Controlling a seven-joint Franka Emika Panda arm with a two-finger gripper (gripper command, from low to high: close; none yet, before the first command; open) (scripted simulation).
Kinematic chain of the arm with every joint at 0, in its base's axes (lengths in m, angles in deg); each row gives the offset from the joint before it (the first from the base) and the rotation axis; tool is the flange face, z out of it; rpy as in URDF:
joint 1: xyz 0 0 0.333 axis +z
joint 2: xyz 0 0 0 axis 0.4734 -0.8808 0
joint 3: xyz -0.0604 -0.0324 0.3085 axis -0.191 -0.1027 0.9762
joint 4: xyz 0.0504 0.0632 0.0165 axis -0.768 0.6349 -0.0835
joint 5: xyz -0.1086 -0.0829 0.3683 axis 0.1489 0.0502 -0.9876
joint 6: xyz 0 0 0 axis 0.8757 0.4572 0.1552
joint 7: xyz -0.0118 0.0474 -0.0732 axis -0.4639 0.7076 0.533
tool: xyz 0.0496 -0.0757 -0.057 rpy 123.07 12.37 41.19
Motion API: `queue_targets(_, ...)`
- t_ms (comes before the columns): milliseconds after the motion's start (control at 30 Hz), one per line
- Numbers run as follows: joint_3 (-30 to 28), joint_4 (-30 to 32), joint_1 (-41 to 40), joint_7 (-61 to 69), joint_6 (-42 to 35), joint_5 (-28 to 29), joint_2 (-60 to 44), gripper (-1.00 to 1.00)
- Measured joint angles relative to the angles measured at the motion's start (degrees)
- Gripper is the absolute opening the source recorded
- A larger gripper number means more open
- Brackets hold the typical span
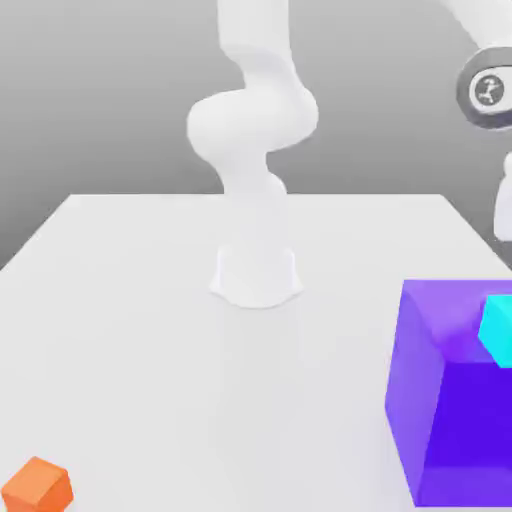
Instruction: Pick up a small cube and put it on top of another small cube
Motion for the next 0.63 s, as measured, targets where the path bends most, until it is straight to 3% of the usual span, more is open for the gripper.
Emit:
queue_targets(333, -4.96, -14.57, -8.14, 8.54, -24.84, -0.54, 0.64, -1.00)
queue_targets(433, -5.11, -11.88, -8.80, 9.36, -21.80, -0.02, -1.52, -1.00)
queue_targets(467, -5.13, -10.48, -8.68, 9.48, -19.64, -0.07, -2.39, 1.00)
queue_targets(633, -5.13, -10.48, -8.13, 9.48, -19.64, -0.08, -2.39, 1.00)
